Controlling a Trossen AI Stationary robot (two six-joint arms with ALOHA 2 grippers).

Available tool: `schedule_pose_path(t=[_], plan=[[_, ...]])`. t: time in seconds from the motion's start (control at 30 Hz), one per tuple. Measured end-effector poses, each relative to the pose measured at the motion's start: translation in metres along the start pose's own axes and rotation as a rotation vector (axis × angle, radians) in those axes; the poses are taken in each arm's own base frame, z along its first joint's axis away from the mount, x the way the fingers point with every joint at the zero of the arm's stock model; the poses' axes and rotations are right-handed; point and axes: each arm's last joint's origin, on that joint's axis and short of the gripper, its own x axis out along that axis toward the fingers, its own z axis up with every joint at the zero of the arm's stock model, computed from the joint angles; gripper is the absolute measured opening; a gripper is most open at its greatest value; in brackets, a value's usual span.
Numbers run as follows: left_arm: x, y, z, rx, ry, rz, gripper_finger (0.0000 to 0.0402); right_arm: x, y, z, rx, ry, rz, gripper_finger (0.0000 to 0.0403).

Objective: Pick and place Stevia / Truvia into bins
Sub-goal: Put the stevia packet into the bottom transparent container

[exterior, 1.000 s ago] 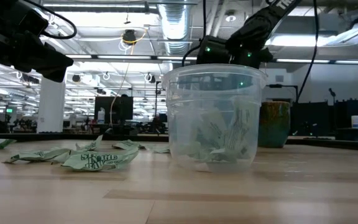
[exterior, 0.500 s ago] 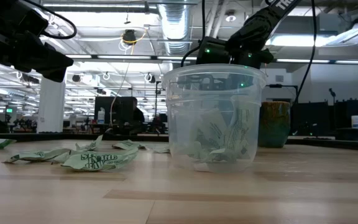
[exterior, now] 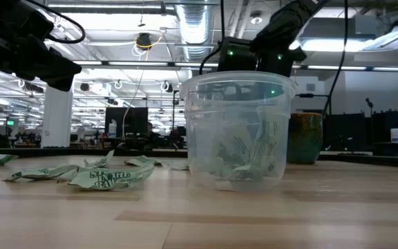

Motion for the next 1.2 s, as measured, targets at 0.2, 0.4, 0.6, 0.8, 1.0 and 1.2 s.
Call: schedule_pose_path(t=[0.2,0.4,0.6,0.8,1.0,1.2], plan=[[0.0,0.0,0.0,0.0,0.0,0.0,0.0,-0.041,0.016,0.018,-0.058,0.022,-0.129,0.0003],[0.0,0.0,0.0,0.0,0.0,0.0,0.0,-0.109,0.038,0.024,-0.079,-0.18,-0.174,0.0003],[0.0,0.0,0.0,0.0,0.0,0.0,0.0,-0.179,0.068,0.012,-0.116,-0.492,-0.018,0.0003],[0.0,0.0,0.0,0.0,0.0,0.0,0.0,-0.208,0.098,0.01,-0.211,-0.685,0.171,0.0001],[0.0,0.0,0.0,0.0,0.0,0.0,0.0,-0.187,0.112,0.021,-0.229,-0.628,0.205,0.0003],[0.0,0.0,0.0,0.0,0.0,0.0,0.0,-0.147,0.127,0.035,-0.253,-0.517,0.255,0.0003]])
